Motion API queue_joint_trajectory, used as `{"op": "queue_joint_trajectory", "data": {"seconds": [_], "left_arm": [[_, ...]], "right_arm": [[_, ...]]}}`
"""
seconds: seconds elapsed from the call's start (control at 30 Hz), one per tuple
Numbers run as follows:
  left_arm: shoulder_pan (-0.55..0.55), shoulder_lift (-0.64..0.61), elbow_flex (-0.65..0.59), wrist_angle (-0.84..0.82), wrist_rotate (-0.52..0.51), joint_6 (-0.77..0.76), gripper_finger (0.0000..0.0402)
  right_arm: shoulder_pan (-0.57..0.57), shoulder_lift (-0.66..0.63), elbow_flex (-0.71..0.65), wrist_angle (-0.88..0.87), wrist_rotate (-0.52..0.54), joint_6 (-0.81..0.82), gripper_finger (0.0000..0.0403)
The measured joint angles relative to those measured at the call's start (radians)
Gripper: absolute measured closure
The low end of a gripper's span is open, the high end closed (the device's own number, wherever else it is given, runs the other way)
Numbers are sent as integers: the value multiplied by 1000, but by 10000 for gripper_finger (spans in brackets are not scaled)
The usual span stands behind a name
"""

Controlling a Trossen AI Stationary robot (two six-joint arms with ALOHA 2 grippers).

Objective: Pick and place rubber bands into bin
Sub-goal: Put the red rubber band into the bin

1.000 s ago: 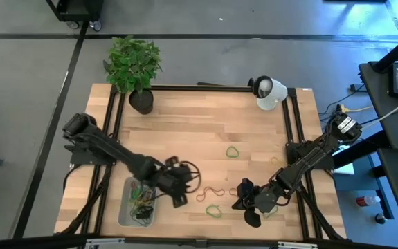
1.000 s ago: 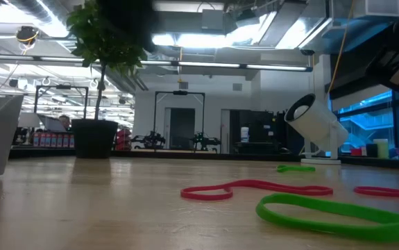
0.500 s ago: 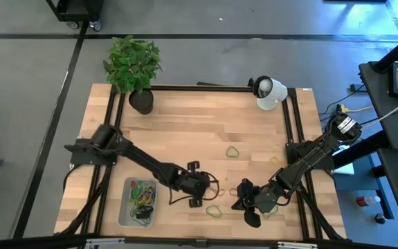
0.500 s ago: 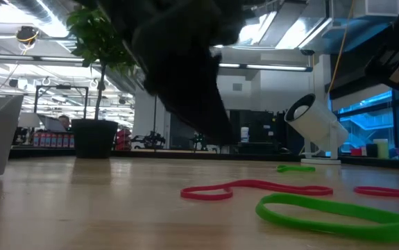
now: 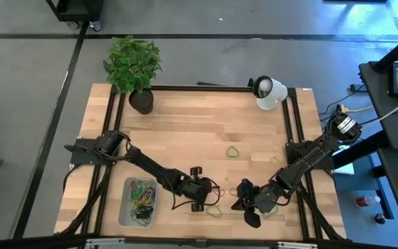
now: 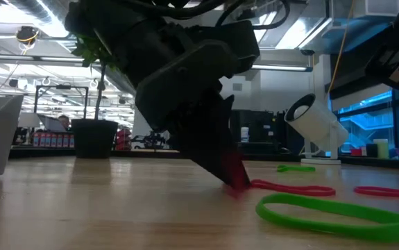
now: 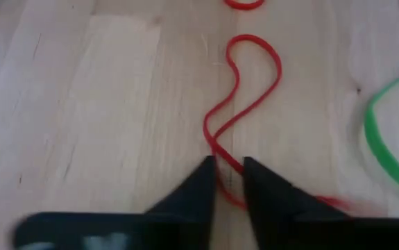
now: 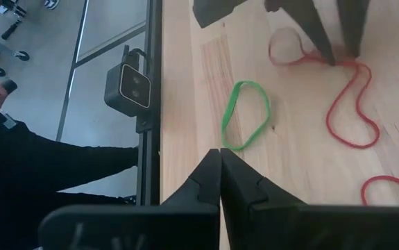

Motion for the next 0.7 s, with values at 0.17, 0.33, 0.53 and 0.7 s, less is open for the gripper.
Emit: {"op": "queue_joint_trajectory", "data": {"seconds": [0.17,0.33,0.53,0.7], "left_arm": [[-10,0,-2,38,0,14,397],[-23,-44,-10,4,14,-13,399],[-54,-178,-6,-36,-66,-22,400],[-103,-314,-6,-146,-184,-37,400]], "right_arm": [[0,0,0,0,0,0,400],[0,0,0,0,0,0,400],[0,0,0,-1,0,-1,400],[0,0,0,-3,0,-3,400]]}}
